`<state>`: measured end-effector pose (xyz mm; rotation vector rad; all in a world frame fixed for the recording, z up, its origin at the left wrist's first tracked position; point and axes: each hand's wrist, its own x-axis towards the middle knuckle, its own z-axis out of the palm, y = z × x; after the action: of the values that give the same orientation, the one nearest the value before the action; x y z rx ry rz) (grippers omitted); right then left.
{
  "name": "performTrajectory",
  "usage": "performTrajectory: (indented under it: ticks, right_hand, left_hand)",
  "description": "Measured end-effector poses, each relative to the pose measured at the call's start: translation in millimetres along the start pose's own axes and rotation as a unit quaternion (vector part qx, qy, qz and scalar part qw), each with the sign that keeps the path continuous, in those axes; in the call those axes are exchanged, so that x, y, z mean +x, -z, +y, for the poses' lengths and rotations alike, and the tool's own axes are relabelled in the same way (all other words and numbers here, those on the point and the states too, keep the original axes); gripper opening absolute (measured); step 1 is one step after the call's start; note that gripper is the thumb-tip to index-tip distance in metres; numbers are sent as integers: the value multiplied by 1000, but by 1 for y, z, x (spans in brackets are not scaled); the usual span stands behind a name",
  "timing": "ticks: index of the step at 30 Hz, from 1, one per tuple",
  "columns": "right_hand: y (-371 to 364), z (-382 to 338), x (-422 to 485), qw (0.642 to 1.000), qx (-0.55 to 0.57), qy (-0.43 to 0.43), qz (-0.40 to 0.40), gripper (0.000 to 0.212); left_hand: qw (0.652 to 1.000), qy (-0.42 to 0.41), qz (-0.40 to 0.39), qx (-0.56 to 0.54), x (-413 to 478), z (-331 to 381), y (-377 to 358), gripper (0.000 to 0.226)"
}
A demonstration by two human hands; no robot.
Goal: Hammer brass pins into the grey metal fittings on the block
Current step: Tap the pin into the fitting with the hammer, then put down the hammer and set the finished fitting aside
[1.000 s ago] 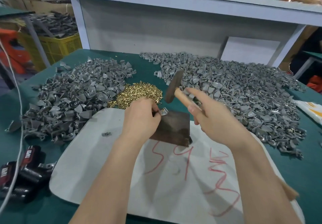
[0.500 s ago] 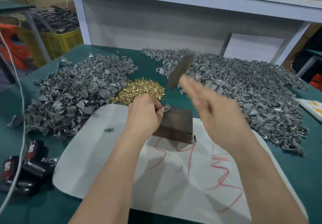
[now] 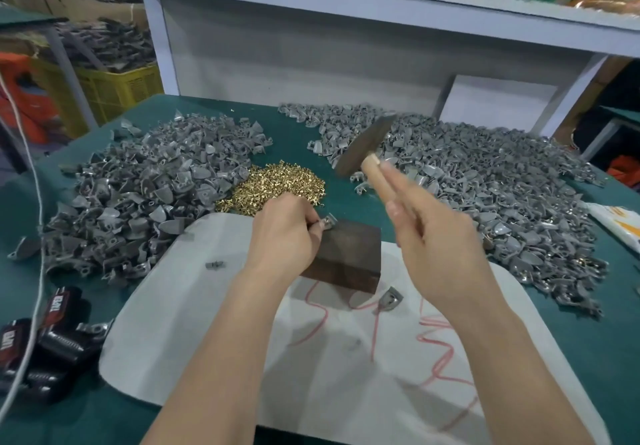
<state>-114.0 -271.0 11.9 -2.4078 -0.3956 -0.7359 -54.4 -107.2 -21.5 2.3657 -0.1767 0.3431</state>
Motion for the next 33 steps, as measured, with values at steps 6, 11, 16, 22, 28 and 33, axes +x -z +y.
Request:
performTrajectory:
  ticks: [6, 11, 16, 22, 28, 33]
  right_hand:
    - [1, 11, 7, 985, -36, -61, -156, 40]
    - [-15, 30, 23, 972, 24, -210, -103, 21]
    - [-26, 57, 16, 949, -93, -243, -179, 30]
    - [-30, 61, 13, 945, -157, -231, -169, 23]
    - [-47, 12, 38, 973, 111, -129, -155, 28]
    - [-55, 24, 82, 961, 118, -228, 104, 24]
  left_hand:
    - [1000, 21, -5, 10, 0, 1, 0, 8]
    - [999, 30, -11, 5, 0, 1, 1, 8]
    - [999, 27, -19, -8, 0, 3, 3, 7]
    - [998, 23, -18, -53, -2, 7, 4, 11]
    - [993, 6, -1, -118, 0, 7, 4, 12]
    - [951, 87, 142, -259, 6, 1, 14, 20]
